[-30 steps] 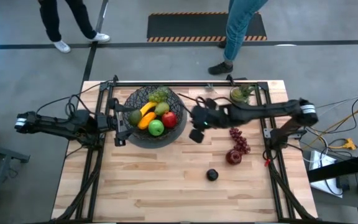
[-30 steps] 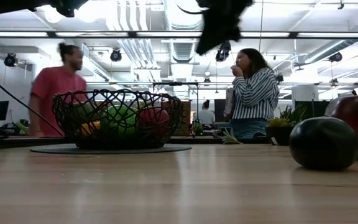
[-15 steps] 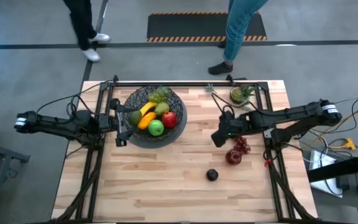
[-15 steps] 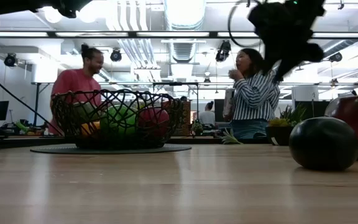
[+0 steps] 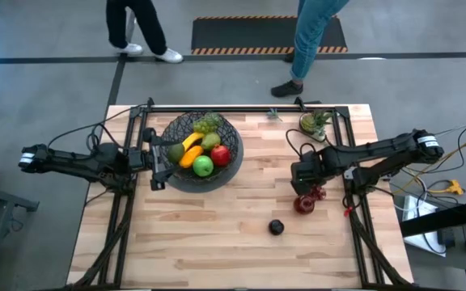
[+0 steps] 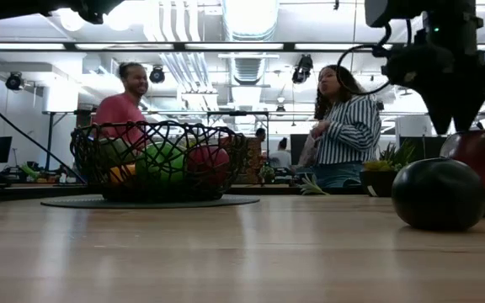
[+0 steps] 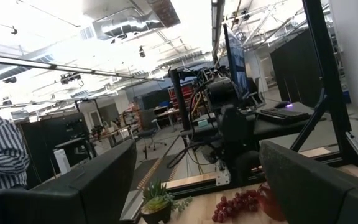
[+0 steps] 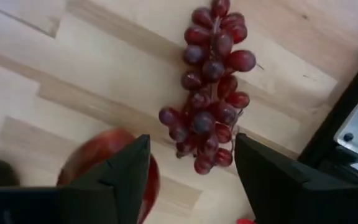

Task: Build produce basket
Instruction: Put the red grapes into the basket

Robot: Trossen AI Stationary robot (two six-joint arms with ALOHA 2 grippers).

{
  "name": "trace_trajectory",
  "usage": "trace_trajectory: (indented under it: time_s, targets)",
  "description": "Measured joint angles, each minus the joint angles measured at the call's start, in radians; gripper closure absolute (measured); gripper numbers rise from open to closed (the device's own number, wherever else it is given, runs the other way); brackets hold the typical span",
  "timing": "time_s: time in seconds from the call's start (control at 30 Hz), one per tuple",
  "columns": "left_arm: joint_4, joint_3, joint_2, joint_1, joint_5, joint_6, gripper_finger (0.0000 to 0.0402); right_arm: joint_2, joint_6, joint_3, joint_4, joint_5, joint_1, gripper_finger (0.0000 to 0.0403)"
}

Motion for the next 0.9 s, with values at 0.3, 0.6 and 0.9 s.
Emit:
trace_trajectory:
  time_s: [0.3, 0.6, 0.9]
  targets:
    - [0.018, -0.003, 0.004, 0.000, 0.000, 0.027, 0.0079, 0.000, -0.018, -0.029, 0.005, 0.061, 0.002, 0.0210]
    - [0.036, -0.003, 0.009, 0.001, 0.000, 0.028, 0.0079, 0.000, -0.022, -0.072, 0.003, -0.012, 0.004, 0.0210]
    - [0.043, -0.002, 0.009, 0.001, 0.000, 0.028, 0.0079, 0.001, -0.006, -0.188, 0.023, -0.017, 0.006, 0.0192]
